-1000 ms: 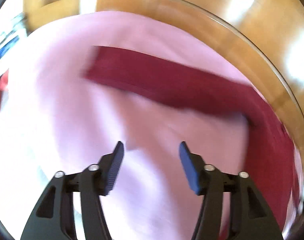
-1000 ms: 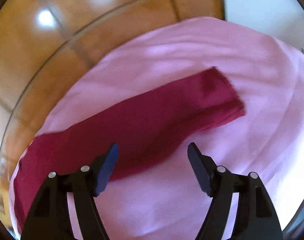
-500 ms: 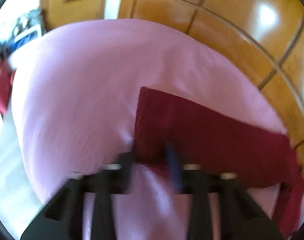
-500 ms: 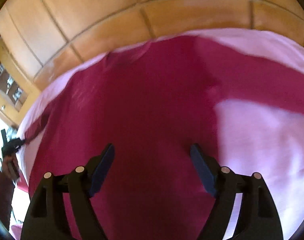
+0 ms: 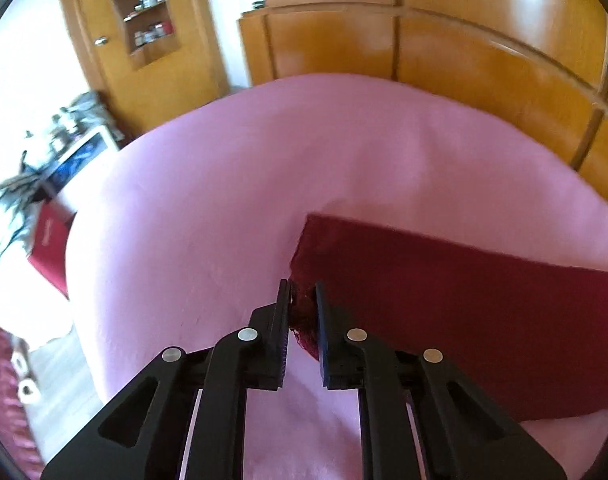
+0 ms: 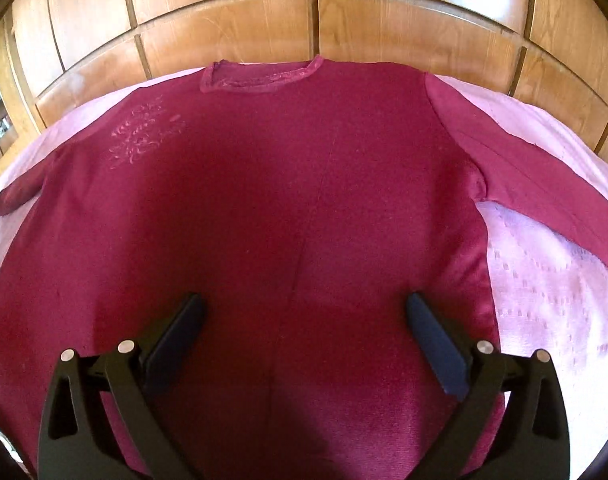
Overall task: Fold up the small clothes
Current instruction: 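Grasp the sleeve with the right tool and fold it across the sweater body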
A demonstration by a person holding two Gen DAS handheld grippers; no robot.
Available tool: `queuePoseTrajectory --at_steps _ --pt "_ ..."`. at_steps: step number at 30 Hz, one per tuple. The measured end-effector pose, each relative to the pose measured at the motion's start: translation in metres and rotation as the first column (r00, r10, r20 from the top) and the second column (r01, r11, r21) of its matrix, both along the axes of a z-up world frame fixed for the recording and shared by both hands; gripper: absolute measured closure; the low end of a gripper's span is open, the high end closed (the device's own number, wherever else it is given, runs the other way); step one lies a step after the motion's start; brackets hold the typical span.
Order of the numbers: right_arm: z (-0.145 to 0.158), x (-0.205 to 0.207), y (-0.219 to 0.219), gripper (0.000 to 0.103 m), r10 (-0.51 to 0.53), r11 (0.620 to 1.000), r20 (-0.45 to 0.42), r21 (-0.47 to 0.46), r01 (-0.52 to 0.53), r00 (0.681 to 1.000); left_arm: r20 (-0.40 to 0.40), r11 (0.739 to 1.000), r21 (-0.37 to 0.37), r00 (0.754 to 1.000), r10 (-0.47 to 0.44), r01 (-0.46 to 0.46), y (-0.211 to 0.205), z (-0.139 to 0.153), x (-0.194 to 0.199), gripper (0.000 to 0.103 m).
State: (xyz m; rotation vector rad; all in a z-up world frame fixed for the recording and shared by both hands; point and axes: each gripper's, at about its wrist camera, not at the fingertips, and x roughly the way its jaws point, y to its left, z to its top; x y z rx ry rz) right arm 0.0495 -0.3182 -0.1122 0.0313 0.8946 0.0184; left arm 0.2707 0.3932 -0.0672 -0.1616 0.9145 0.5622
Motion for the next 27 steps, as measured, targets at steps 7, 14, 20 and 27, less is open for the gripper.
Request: queuePoseTrajectory --at_steps 7,14,20,27 --pt "0.006 -0.003 -0.001 0.002 0.011 0.999 0.011 0.038 -0.011 1.0 0.227 0.993 -0.088 0.972 -0.058 0.08 -0.058 0.04 -0.055 0.047" --pt "0.045 -0.032 -0.096 0.028 -0.134 0.925 0.069 0.368 0.099 0.989 0.356 0.765 -0.205 0.775 -0.522 0.61 -0.237 0.048 -0.107 0.047" --pt "0.05 -0.066 -0.261 0.033 -0.53 0.724 0.044 0.543 0.425 0.847 0.318 0.576 -0.243 0.625 -0.713 0.781 -0.339 0.012 -0.146 0.044" --pt "0.014 -0.086 -0.384 0.043 -0.776 0.472 -0.085 0.579 0.665 0.625 0.251 0.567 -0.264 0.623 -0.741 0.78 -0.344 -0.023 -0.157 0.044"
